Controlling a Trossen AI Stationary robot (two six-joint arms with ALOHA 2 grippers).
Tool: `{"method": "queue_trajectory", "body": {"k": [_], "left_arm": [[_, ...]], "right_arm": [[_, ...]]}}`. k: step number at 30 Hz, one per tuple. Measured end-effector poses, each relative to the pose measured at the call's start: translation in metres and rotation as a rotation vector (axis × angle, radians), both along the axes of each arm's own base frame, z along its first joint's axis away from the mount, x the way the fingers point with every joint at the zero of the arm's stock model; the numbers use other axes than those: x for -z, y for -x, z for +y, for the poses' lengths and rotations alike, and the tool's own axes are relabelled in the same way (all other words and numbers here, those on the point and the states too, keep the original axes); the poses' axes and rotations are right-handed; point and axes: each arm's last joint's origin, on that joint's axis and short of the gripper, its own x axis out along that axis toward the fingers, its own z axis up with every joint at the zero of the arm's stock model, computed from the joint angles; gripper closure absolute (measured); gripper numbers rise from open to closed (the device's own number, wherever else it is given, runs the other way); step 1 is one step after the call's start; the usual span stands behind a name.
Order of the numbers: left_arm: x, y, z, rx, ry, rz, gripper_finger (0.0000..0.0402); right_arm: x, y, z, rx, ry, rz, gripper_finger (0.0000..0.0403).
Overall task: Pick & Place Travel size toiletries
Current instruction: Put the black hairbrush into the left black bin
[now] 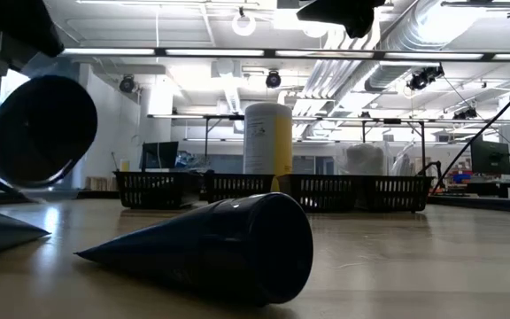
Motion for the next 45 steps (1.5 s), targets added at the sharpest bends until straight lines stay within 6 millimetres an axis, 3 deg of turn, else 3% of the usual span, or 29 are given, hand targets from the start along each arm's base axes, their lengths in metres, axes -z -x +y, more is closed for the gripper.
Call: {"method": "queue_trajectory", "body": {"k": [12, 20, 30, 45], "left_arm": [[-0.015, 0.004, 0.006, -0.010, 0.017, -0.074, 0.0401], [-0.038, 0.015, 0.022, -0.045, 0.028, -0.166, 0.0401], [-0.058, -0.008, 0.072, -0.222, 0.051, -0.212, 0.0401], [-0.064, -0.040, 0.137, -0.400, -0.003, -0.169, 0.0401]], "right_arm": [[0.000, 0.000, 0.000, -0.001, 0.006, 0.000, 0.0229], [0.000, 0.000, 0.000, 0.001, 0.008, 0.000, 0.0229], [0.000, 0.000, -0.001, -0.006, 0.033, 0.002, 0.0229], [0.000, 0.000, -0.001, -0.005, 0.033, 0.002, 0.0229]]}}
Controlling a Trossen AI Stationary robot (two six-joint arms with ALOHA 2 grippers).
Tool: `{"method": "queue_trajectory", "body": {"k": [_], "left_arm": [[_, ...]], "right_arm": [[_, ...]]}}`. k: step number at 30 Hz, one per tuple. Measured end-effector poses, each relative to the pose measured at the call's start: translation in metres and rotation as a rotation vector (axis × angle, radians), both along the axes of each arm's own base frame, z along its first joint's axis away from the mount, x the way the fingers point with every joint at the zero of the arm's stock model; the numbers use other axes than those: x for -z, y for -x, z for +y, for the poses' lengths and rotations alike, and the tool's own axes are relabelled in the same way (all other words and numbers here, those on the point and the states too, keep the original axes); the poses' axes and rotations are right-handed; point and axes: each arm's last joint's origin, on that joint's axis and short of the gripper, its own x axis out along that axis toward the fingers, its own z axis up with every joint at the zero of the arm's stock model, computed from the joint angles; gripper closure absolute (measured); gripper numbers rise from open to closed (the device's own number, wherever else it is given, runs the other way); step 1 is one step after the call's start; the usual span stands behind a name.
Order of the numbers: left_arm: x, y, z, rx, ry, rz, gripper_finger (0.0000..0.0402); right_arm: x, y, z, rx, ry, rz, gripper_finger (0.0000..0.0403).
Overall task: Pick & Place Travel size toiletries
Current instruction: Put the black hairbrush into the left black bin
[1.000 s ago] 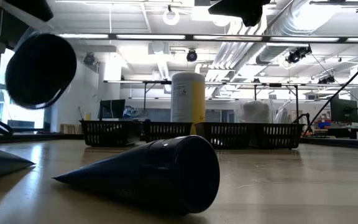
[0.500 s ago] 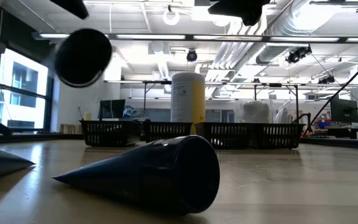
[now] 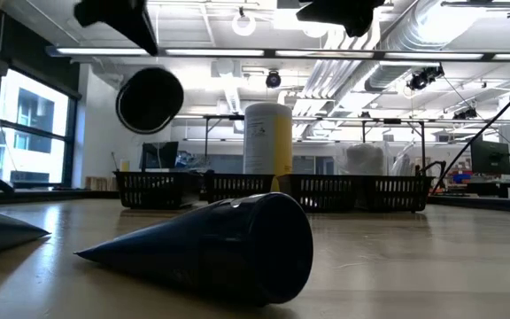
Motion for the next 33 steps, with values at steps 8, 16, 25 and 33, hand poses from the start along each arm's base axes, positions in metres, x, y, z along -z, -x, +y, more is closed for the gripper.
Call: {"method": "queue_trajectory", "body": {"k": [8, 16, 25, 33], "left_arm": [[0.001, -0.018, 0.032, -0.025, 0.035, 0.057, 0.0402], [0.003, -0.028, 0.063, -0.026, 0.099, 0.137, 0.0402], [0.014, -0.036, 0.100, -0.075, 0.172, 0.133, 0.0402], [0.014, -0.039, 0.125, -0.100, 0.196, 0.120, 0.0401]], "right_arm": [[0.000, 0.000, 0.000, -0.001, 0.002, 0.000, 0.0229], [0.000, 0.000, 0.000, -0.006, 0.017, 0.001, 0.0229], [0.000, 0.000, 0.000, -0.007, 0.017, 0.001, 0.0229], [0.000, 0.000, 0.000, -0.008, 0.013, 0.001, 0.0229]]}}
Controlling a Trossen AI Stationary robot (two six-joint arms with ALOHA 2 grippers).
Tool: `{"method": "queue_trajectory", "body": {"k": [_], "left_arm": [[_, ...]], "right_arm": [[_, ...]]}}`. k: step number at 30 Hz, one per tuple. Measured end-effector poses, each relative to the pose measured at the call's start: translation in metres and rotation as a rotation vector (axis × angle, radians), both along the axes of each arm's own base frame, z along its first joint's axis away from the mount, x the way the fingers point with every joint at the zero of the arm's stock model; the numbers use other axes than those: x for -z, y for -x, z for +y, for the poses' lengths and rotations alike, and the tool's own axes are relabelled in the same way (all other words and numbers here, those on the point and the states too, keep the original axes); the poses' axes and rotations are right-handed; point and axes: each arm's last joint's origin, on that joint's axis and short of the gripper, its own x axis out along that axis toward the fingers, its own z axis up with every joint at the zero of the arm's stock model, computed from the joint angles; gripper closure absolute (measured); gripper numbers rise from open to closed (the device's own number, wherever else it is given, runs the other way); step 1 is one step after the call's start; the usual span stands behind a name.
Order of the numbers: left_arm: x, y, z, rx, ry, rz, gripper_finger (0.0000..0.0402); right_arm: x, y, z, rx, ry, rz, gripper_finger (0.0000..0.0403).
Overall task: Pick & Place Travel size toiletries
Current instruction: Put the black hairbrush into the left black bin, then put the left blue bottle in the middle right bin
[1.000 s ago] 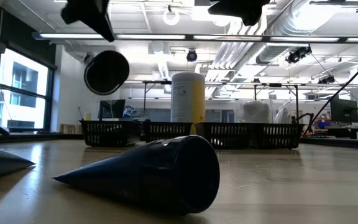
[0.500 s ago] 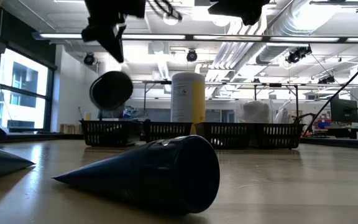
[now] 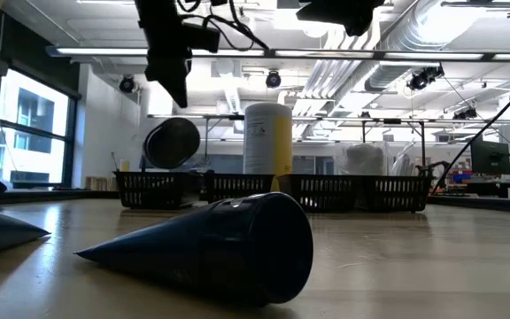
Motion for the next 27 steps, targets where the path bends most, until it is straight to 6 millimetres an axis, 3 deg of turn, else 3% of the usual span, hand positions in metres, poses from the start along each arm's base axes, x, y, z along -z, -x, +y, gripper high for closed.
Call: {"method": "queue_trajectory", "body": {"k": [15, 27], "left_arm": [[0.000, 0.003, 0.012, -0.040, -0.016, 0.015, 0.0393], [0.000, 0.003, 0.012, -0.021, -0.021, 0.033, 0.0280]], "right_arm": [[0.000, 0.000, 0.000, 0.007, -0.021, -0.001, 0.0229], [0.000, 0.000, 0.000, 0.007, -0.022, -0.001, 0.0229]]}}
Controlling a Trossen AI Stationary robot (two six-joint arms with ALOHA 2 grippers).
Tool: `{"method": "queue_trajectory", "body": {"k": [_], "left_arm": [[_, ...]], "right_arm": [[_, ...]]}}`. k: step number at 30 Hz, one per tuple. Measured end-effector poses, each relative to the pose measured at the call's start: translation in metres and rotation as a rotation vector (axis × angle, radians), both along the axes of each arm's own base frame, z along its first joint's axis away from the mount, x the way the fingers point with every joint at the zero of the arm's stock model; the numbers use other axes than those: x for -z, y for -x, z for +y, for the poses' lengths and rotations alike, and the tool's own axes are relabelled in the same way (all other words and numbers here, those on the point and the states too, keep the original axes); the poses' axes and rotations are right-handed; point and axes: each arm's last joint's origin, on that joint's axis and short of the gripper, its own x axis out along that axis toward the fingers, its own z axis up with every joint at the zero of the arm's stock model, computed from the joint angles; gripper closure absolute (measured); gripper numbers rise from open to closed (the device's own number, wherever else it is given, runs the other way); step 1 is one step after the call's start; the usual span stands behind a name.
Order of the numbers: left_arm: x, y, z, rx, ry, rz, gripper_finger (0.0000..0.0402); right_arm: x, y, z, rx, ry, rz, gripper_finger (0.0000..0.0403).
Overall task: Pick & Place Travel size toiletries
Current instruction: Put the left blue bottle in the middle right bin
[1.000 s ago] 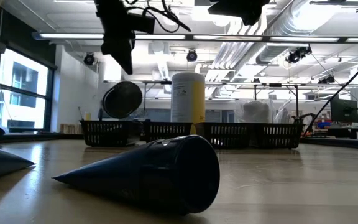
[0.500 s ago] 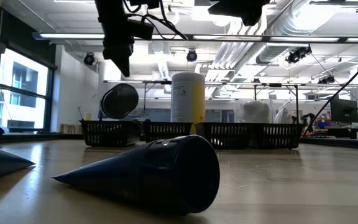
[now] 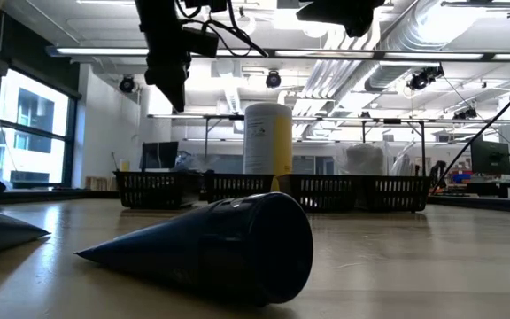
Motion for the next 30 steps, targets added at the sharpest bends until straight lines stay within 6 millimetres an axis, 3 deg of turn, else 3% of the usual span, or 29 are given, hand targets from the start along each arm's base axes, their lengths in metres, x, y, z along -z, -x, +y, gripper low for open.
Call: {"method": "queue_trajectory", "body": {"k": [14, 25, 30], "left_arm": [[0.000, -0.003, -0.006, 0.027, 0.014, -0.017, 0.0265], [-0.014, -0.030, -0.069, 0.390, -0.055, -0.192, 0.0265], [-0.016, -0.032, -0.089, 0.496, -0.057, -0.212, 0.0265]], "right_arm": [[0.000, 0.000, 0.000, 0.000, 0.000, 0.000, 0.0229], [0.000, 0.000, 0.000, -0.001, 0.003, 0.000, 0.0229], [0.000, 0.000, 0.000, 0.000, -0.003, 0.000, 0.0229]]}}
